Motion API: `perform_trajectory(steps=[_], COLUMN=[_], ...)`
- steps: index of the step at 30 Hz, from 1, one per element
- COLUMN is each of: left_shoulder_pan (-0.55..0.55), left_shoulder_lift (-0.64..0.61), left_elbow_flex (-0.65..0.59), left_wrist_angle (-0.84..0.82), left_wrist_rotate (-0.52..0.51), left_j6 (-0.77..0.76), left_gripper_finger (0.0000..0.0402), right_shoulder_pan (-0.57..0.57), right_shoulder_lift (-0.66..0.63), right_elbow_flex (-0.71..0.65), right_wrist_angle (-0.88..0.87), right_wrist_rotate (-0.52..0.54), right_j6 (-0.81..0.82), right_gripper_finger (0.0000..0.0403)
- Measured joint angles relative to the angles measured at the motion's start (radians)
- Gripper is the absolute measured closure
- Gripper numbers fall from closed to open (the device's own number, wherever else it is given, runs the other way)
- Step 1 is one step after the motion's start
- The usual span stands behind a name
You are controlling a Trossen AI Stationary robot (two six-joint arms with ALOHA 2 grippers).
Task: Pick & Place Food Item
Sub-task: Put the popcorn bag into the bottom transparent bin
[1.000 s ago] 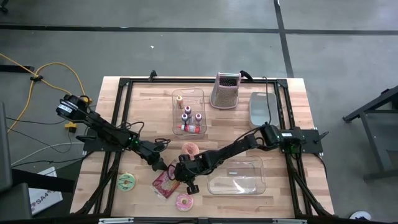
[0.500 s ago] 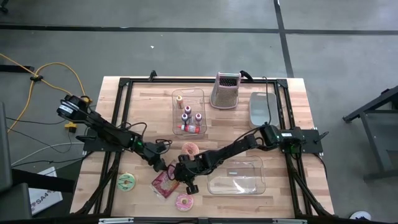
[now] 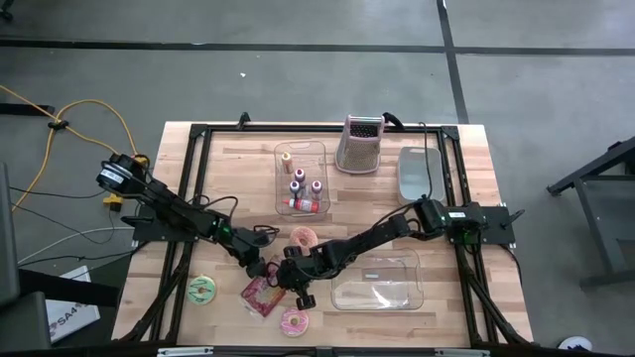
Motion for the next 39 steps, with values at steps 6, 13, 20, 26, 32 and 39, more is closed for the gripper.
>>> perform_trajectory(steps=[6, 13, 20, 26, 32, 39], left_shoulder_pan=[0.000, 0.000, 0.000, 0.000, 0.000, -0.001], left_shoulder_lift=[0.000, 0.000, 0.000, 0.000, 0.000, 0.000], left_elbow_flex=[0.000, 0.000, 0.000, 0.001, 0.001, 0.001], left_wrist_angle=[0.023, 0.027, 0.027, 0.027, 0.027, 0.028], left_wrist_rotate=[0.006, 0.006, 0.005, 0.005, 0.005, 0.006], left_j6=[-0.009, -0.014, -0.016, -0.007, -0.006, 0.006], left_gripper_finger=[0.0256, 0.0275, 0.0359, 0.0390, 0.0390, 0.0390], right_shoulder_pan=[-0.001, -0.002, -0.002, -0.002, -0.002, -0.003], right_shoulder_lift=[0.000, 0.000, 0.000, 0.000, 0.000, -0.024], right_elbow_flex=[0.000, 0.000, 0.000, 0.000, 0.001, 0.002], right_wrist_angle=[0.011, 0.030, 0.032, 0.032, 0.032, 0.023], right_wrist_rotate=[0.011, 0.020, 0.032, 0.033, 0.032, 0.011], right_j6=[0.002, 0.004, 0.004, 0.004, 0.005, 0.005], right_gripper_finger=[0.0401, 0.0400, 0.0400, 0.0400, 0.0400, 0.0400])
